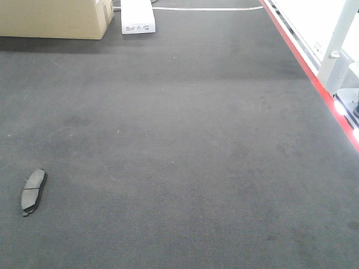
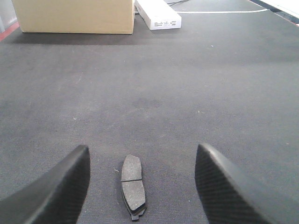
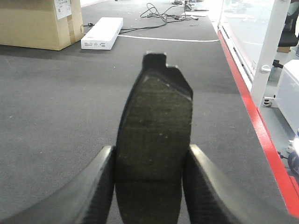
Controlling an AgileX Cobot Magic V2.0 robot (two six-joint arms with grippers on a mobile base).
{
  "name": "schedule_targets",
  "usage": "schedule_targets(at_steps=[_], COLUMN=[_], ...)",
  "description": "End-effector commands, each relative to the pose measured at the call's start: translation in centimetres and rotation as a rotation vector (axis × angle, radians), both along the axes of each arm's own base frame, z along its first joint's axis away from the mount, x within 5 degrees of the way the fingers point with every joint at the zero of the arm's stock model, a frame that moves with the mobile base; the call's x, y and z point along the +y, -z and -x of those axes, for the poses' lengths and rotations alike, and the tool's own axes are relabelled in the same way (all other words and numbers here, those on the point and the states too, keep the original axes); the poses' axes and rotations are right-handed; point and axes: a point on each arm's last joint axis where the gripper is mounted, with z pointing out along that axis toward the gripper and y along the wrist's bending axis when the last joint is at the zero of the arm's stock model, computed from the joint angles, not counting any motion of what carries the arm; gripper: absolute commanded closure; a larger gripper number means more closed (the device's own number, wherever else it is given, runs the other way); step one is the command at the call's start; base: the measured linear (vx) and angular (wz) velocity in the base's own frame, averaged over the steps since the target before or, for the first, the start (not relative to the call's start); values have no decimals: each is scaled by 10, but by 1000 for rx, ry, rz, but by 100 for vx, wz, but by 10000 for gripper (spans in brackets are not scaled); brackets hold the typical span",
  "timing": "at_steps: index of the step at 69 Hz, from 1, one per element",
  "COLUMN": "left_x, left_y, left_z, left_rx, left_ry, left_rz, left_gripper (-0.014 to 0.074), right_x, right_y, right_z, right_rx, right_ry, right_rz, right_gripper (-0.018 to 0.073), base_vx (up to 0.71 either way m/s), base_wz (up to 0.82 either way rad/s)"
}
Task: Move and align brake pads A on conveyor
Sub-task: 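Lower the right-held brake pad onto the belt and open the right gripper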
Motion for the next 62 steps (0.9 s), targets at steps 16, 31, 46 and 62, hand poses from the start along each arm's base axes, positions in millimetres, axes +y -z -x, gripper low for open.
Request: schedule_targets(at_steps=[16,31,46,62], left_x=[-1,-1,-1,-1], left_y=[-14,-14,-14,-14], left_z=[-2,-2,-2,-2], left_rx=[-88,-88,-88,-88], left_ry=[7,7,7,7], left_rz=[11,11,11,11], left_gripper=[125,125,125,125], right_x=[7,17,27,35], right_y=[-41,-39,-13,22], right_z=[-46,-114,-179,-229], right_rx=[133,484,758,899], right_ry=[15,46,59,59], right_rz=[-15,-14,39,69], right_gripper=[559,554,548,539], base_vx=[0,0,0,0], base_wz=[0,0,0,0])
